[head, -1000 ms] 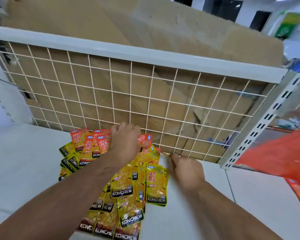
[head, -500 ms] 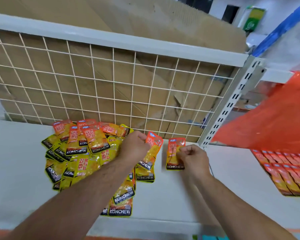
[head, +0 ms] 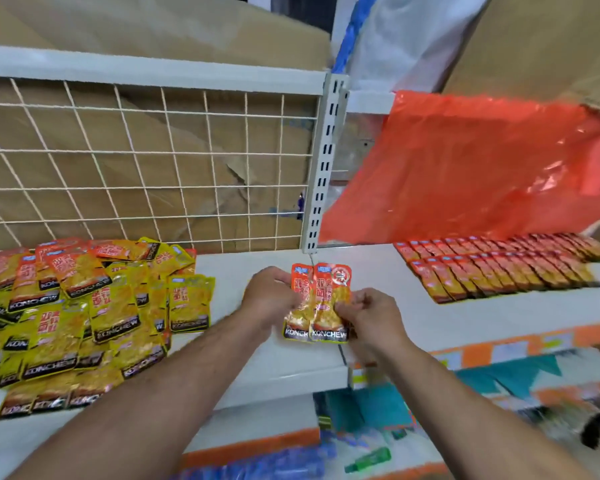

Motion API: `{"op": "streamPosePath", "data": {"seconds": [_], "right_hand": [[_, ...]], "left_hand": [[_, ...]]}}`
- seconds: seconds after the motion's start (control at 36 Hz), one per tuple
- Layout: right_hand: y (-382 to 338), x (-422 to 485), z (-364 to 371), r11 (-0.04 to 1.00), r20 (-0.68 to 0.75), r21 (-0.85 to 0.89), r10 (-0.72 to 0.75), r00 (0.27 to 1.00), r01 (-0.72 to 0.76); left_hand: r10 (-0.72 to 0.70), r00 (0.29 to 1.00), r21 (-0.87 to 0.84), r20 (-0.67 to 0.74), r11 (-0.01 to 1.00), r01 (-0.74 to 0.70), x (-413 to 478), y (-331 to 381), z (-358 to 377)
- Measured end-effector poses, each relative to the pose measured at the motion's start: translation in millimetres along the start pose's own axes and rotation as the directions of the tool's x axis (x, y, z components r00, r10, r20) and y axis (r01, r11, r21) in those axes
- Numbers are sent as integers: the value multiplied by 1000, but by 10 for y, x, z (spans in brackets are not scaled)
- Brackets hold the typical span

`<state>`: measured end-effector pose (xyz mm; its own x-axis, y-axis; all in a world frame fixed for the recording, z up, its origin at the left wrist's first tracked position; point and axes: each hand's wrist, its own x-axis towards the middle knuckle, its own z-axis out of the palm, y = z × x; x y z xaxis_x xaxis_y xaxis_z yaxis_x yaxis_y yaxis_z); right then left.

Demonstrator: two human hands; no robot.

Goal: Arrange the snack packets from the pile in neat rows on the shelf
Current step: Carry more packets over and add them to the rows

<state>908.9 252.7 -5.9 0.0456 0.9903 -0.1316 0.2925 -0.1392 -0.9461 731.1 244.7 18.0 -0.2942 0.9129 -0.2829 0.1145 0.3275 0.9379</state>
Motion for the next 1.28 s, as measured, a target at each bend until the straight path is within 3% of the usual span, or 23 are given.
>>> {"op": "streamPosePath", "data": {"seconds": [0.28,0.67,0.89,1.28], "right_hand": [[456,-238,-1536,995,-63,-100,-9,998,3],[979,-318,-3331,996,-88,54,73,994,-68],[1188,42,-3972,989,-161,90,133,978,-120],[1155,1183,-4966,981,-344,111,186,920,-157]], "left_hand": [[-48,997,-42,58,998,51,-762,111,1433],[-39,987,-18,153,999,42,-1229,469,3158],[-79,960,-36,267,995,92,-942,666,3988],[40,934,29,356,998,-53,113,1190,5334]]}}
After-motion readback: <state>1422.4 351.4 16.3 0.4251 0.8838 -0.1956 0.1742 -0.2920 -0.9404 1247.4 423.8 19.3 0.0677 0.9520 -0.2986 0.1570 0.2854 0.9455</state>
